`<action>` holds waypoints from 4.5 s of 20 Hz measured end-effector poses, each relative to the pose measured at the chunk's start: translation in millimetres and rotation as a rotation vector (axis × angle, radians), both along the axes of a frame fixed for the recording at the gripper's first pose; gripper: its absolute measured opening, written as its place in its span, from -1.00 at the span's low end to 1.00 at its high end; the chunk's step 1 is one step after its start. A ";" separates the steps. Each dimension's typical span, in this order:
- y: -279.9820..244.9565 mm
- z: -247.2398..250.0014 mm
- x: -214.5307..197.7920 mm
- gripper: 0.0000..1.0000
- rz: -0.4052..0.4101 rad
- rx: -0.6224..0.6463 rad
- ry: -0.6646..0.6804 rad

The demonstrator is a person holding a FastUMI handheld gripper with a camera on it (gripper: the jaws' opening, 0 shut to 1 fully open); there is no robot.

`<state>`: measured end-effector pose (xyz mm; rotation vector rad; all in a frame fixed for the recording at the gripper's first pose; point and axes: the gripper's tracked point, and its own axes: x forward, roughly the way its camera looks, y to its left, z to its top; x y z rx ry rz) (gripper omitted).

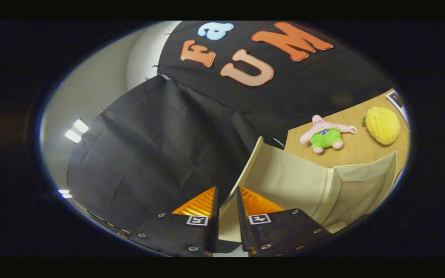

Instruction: Open the storage box then place both shoes into the box .Put the left shoe in first, then the right shoe, with the right side of both shoes facing outward in a uniform manner.

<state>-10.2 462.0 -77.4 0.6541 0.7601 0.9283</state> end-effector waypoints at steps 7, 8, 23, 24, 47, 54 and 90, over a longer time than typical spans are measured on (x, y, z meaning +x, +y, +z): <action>-24.9 -11.3 4.6 0.96 -0.053 -0.136 -0.105; -34.2 -12.1 10.4 0.96 -0.075 -0.154 -0.126; -256.9 -83.8 61.9 0.96 -0.434 -0.492 -0.218; -271.1 -94.7 60.4 0.97 -0.452 -0.524 -0.218; -406.4 -314.8 5.0 0.75 -0.517 -0.973 -0.056; -389.7 -338.6 6.5 0.31 -0.471 -0.905 0.024; -171.8 -146.0 66.5 -0.99 -0.463 -0.576 -0.108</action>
